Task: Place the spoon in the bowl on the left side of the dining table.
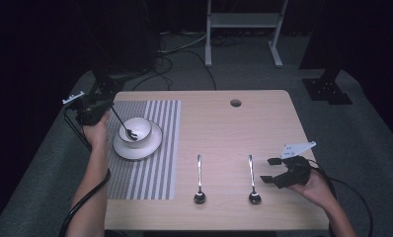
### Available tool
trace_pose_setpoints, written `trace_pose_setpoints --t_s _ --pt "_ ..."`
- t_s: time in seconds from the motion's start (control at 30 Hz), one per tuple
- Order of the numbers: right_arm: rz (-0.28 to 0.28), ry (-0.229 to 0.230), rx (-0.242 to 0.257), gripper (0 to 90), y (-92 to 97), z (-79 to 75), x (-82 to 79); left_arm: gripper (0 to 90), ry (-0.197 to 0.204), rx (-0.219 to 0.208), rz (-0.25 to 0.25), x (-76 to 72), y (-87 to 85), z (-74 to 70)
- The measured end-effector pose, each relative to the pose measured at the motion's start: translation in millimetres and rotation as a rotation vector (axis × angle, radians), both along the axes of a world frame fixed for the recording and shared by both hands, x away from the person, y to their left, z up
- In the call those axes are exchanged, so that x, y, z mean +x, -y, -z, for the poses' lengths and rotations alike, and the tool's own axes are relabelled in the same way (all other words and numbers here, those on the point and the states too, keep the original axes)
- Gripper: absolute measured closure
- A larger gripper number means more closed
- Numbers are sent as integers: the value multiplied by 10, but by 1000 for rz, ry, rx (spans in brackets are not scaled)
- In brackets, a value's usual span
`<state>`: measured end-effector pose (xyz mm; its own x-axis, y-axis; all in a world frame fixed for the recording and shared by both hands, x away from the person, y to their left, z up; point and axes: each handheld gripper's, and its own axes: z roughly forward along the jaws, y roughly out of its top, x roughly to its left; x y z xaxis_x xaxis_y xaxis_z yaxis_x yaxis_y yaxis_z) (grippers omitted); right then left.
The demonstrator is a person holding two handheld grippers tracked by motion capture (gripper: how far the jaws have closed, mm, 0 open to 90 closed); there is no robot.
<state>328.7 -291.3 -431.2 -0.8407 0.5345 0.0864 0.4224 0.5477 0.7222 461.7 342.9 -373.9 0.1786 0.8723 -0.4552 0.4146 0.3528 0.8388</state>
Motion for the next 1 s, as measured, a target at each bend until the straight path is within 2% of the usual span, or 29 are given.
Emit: trace_pose_setpoints --t_s 0.1,0.43,0.83,1.0 --pt "-1 2 1 230 2 -2 -1 891 -7 9 3 2 3 53" --pt "-4 4 10 229 17 -3 -2 890 -38 -14 -8 -8 -51 230" --pt "1 0 9 229 36 3 -3 868 -70 1 -11 -41 -154 298" --pt "0 0 5 229 16 2 3 860 -70 4 -5 -46 -184 320"
